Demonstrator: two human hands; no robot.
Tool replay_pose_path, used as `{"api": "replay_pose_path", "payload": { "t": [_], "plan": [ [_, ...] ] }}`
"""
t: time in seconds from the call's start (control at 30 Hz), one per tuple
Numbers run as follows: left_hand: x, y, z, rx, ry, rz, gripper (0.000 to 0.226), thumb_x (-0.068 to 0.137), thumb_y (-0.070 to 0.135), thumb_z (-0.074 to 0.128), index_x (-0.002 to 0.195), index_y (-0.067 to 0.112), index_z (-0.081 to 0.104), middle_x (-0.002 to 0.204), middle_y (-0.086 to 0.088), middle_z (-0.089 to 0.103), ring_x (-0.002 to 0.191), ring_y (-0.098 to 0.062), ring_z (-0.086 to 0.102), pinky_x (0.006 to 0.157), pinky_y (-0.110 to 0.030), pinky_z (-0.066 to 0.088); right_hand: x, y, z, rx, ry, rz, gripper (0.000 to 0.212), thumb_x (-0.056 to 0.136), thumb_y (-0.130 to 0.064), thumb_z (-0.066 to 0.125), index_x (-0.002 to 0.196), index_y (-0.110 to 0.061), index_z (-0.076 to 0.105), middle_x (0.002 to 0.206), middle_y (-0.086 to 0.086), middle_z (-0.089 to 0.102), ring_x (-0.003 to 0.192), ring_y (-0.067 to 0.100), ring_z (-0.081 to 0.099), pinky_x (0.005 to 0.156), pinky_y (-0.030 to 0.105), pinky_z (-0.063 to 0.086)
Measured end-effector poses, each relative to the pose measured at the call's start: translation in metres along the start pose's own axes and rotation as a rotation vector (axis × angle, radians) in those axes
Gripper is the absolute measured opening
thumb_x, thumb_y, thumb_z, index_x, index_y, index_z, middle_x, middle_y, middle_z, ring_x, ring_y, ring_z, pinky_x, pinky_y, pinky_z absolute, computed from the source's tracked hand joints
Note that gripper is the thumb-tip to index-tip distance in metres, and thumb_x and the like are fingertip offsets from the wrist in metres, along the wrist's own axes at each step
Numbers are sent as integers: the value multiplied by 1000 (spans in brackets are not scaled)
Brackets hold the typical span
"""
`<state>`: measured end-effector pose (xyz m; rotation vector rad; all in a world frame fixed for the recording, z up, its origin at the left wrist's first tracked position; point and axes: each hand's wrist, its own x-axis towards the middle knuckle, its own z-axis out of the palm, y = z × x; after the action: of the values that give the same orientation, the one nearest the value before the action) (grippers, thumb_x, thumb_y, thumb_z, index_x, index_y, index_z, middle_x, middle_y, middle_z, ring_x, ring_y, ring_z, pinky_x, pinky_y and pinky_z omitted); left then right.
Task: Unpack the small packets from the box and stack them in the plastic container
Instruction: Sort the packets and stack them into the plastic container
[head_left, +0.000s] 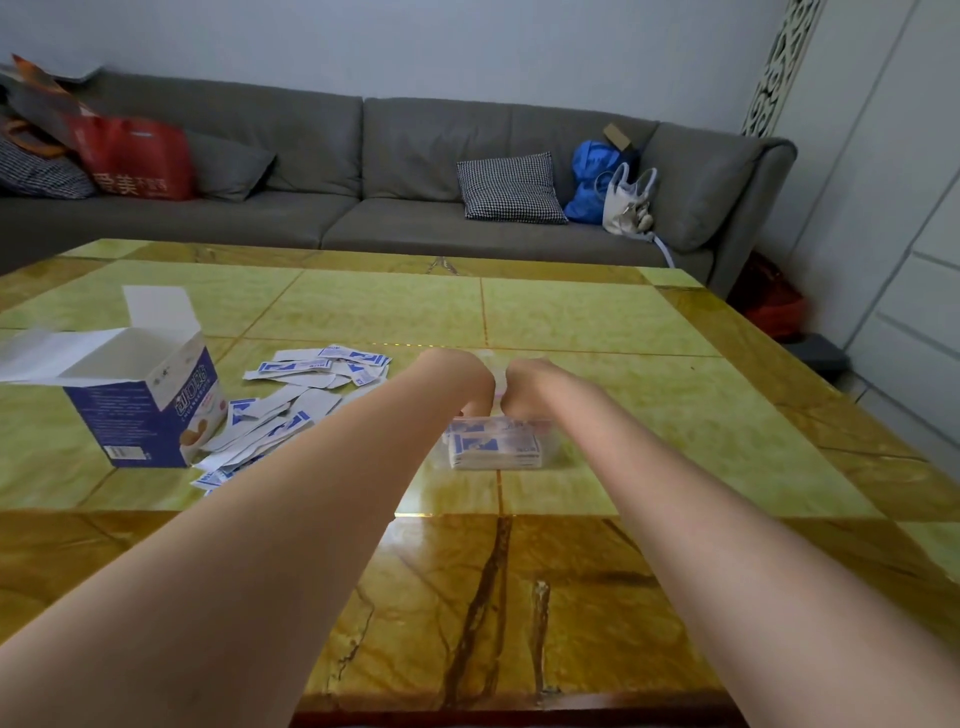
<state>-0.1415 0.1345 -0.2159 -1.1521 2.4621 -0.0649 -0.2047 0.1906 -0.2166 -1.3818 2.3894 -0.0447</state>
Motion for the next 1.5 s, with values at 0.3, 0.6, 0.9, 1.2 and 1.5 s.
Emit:
{"api": "replay_pose_path", "payload": {
  "t": [0.3,0.6,0.9,1.2,1.5],
  "plan": [
    [2,-1,2,-18,40,10,34,86,7,39,52,8,36,54,-3,35,48,-17,32,51,-23,28,2,-5,-7,-211,-104,-13,21,93,-4,37,105,-5,54,85,8,48,82,23,59,52,25,36],
    [4,-1,0,-120,44,-7,32,91,12,40,59,11,39,58,0,41,50,-15,39,63,-26,39,-1,-5,-10,-255,-93,11,27,94,-8,38,116,-3,53,98,10,46,79,23,50,60,28,41],
    [-32,-33,-26,-272,288,46,30,92,8,37,63,8,46,67,-5,66,53,-15,61,71,-31,56,-25,-39,-35,-42,155,-89,23,90,-4,38,71,-3,51,94,16,65,61,24,57,66,29,51],
    [-76,-124,44,-216,353,-159,22,91,12,46,106,3,59,96,-11,63,98,-29,62,75,-34,46,-25,-111,39,66,207,-455,28,90,-8,41,108,-8,63,114,15,61,102,30,59,78,26,41],
    [-66,-140,121,-327,280,-231,47,89,36,56,123,6,46,124,-14,54,116,-31,50,89,-37,44,-22,-114,102,-81,100,-581,32,94,-26,46,123,-12,50,129,9,50,127,26,39,99,38,36]
  ]
}}
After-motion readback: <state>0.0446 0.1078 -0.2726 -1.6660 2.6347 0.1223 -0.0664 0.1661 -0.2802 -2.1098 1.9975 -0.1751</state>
